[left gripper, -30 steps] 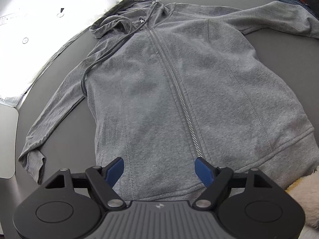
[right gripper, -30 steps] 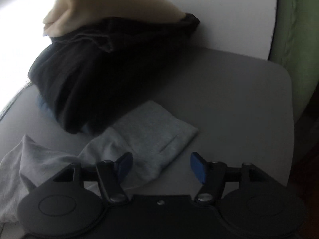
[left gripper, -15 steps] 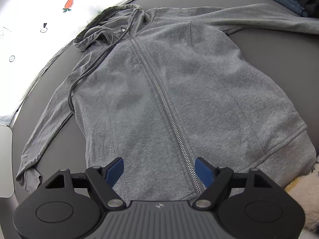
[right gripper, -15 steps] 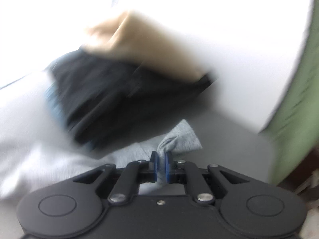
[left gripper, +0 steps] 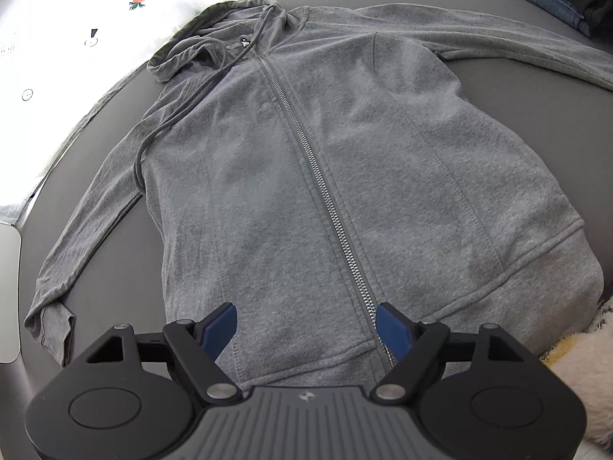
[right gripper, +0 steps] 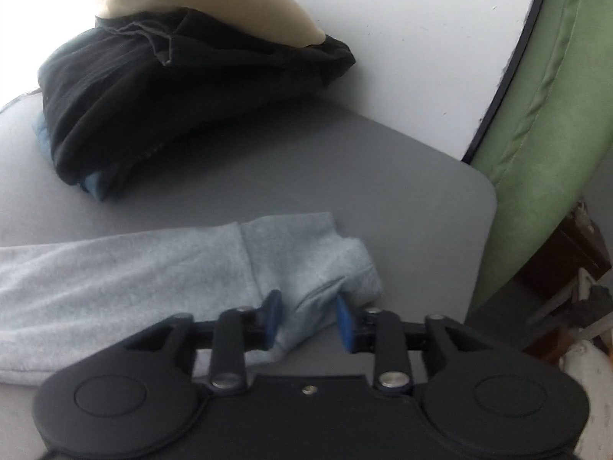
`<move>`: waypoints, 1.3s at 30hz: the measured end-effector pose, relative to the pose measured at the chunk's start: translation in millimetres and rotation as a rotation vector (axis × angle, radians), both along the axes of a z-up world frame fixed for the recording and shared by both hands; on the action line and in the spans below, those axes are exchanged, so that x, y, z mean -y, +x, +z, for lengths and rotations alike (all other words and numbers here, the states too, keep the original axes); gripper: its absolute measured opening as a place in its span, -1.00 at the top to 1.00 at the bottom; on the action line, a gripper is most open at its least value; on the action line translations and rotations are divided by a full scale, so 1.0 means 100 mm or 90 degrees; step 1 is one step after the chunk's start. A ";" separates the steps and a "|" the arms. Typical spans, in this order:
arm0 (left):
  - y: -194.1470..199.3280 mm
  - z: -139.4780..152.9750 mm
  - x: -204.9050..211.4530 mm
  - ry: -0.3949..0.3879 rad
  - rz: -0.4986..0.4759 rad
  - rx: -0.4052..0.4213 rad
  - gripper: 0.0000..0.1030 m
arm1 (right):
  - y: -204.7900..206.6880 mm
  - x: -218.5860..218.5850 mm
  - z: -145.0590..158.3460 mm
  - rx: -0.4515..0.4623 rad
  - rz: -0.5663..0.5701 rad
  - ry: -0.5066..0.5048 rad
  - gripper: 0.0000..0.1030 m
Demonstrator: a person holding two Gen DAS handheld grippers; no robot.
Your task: Fold clothes
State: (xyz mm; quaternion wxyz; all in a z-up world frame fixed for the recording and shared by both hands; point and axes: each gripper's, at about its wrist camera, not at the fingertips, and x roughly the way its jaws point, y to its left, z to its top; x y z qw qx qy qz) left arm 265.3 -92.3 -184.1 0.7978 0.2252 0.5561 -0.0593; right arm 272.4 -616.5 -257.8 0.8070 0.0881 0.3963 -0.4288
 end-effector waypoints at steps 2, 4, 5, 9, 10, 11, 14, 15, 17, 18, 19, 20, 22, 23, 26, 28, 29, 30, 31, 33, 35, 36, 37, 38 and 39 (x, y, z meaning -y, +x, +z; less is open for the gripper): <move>-0.04 0.00 -0.04 -0.002 0.008 -0.001 -0.56 | -0.04 -0.01 0.02 -0.025 -0.009 -0.034 0.07; -0.07 0.01 -0.08 -0.004 0.022 0.001 -0.56 | -0.07 -0.04 0.05 -0.048 -0.019 -0.063 -0.05; -0.10 0.02 -0.12 -0.007 0.034 0.003 -0.56 | -0.08 -0.08 0.08 -0.051 -0.019 -0.071 -0.14; -0.24 0.05 -0.35 -0.021 0.093 0.018 -0.56 | -0.20 -0.43 0.27 0.003 0.066 -0.048 -0.59; -0.27 0.06 -0.43 -0.024 0.109 0.022 -0.56 | -0.21 -0.61 0.32 0.018 0.110 -0.039 -0.61; -0.30 0.06 -0.53 -0.028 0.130 0.026 -0.56 | -0.15 -0.82 0.37 0.029 0.151 -0.028 -0.66; -0.38 0.07 -0.88 -0.035 0.197 0.046 -0.56 | 0.05 -1.34 0.46 0.074 0.262 0.030 -0.80; -0.40 0.07 -1.02 -0.035 0.221 0.056 -0.56 | 0.12 -1.55 0.49 0.090 0.295 0.051 -0.82; -0.44 0.07 -1.31 -0.034 0.268 0.075 -0.56 | 0.23 -2.04 0.54 0.118 0.369 0.098 -0.84; -0.46 0.07 -1.45 -0.034 0.291 0.083 -0.56 | 0.28 -2.32 0.57 0.131 0.410 0.123 -0.85; -0.45 0.08 -1.60 -0.036 0.311 0.085 -0.56 | 0.33 -2.61 0.59 0.143 0.451 0.148 -0.86; -0.44 0.08 -1.78 -0.040 0.335 0.086 -0.56 | 0.36 -2.91 0.61 0.148 0.489 0.170 -0.86; -0.45 0.09 -2.16 -0.055 0.379 0.091 -0.56 | 0.38 -3.46 0.63 0.151 0.558 0.205 -0.87; -0.47 0.10 -2.34 -0.064 0.396 0.099 -0.56 | 0.35 -3.72 0.63 0.144 0.590 0.210 -0.90; -0.50 0.11 -2.91 -0.085 0.443 0.123 -0.61 | 0.28 -4.46 0.61 0.117 0.672 0.217 -0.93; -0.50 0.10 -3.23 -0.090 0.466 0.139 -0.63 | 0.27 -4.78 0.55 0.091 0.684 0.213 -0.95; -0.49 0.10 -3.37 -0.094 0.473 0.146 -0.68 | 0.27 -4.91 0.51 0.078 0.685 0.213 -0.95; -0.47 0.09 -3.51 -0.101 0.480 0.152 -0.70 | 0.25 -5.01 0.49 0.068 0.686 0.212 -0.97; -0.44 0.08 -3.64 -0.110 0.485 0.159 -0.72 | 0.24 -5.12 0.44 0.058 0.685 0.206 -0.98; -0.34 0.06 -3.89 -0.127 0.482 0.167 -0.73 | 0.20 -5.34 0.33 0.028 0.681 0.178 -0.99; -0.20 0.03 -4.14 -0.137 0.474 0.179 -0.73 | 0.23 -5.48 0.20 -0.005 0.658 0.152 -0.99; -0.15 0.01 -4.25 -0.140 0.470 0.185 -0.73 | 0.22 -5.50 0.16 -0.001 0.635 0.157 -1.00; -0.06 -0.01 -4.34 -0.146 0.463 0.189 -0.75 | 0.20 -5.48 0.15 0.019 0.610 0.161 -1.00; 0.04 -0.03 -4.44 -0.155 0.456 0.191 -0.75 | 0.20 -5.49 0.14 0.024 0.590 0.162 -1.00; 0.16 -0.06 -4.54 -0.165 0.449 0.193 -0.75 | 0.19 -5.50 0.15 0.024 0.584 0.159 -1.00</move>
